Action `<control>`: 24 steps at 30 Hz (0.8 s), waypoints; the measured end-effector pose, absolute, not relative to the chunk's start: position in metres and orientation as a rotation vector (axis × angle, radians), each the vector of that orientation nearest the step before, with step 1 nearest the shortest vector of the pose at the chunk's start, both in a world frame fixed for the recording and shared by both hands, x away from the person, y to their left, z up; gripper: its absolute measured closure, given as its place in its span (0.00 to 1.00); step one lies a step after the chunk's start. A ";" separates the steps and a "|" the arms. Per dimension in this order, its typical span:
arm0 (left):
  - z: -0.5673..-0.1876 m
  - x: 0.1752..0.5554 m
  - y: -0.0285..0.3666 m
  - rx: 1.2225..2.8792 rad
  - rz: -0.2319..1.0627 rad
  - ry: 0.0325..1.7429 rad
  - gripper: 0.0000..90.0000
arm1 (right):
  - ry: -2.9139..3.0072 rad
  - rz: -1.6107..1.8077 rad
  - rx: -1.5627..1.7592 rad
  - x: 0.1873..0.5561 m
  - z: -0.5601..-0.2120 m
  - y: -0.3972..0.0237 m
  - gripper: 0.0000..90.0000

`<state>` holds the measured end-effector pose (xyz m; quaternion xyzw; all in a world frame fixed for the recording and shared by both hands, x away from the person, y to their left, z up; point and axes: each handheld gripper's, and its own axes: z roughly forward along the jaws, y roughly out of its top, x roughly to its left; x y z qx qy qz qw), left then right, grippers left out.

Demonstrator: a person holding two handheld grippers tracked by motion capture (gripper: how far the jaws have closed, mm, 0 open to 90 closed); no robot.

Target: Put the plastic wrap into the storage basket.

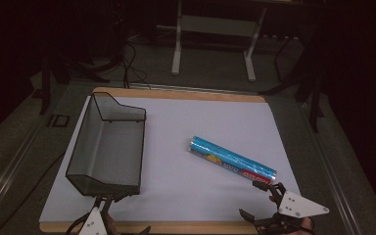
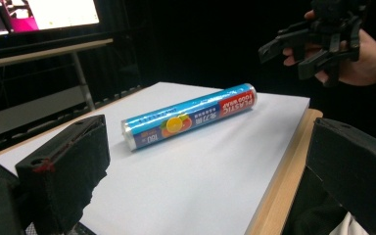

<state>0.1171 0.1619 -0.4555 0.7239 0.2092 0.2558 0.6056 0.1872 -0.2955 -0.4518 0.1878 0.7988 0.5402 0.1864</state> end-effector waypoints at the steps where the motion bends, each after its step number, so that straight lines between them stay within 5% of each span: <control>1: -0.455 0.117 0.162 1.662 0.591 0.475 0.04 | 2.246 1.510 0.523 0.187 -0.452 -0.296 0.12; 24: -0.455 0.114 0.161 1.611 0.586 0.455 0.03 | 2.321 1.476 0.443 0.179 -0.427 -0.281 0.14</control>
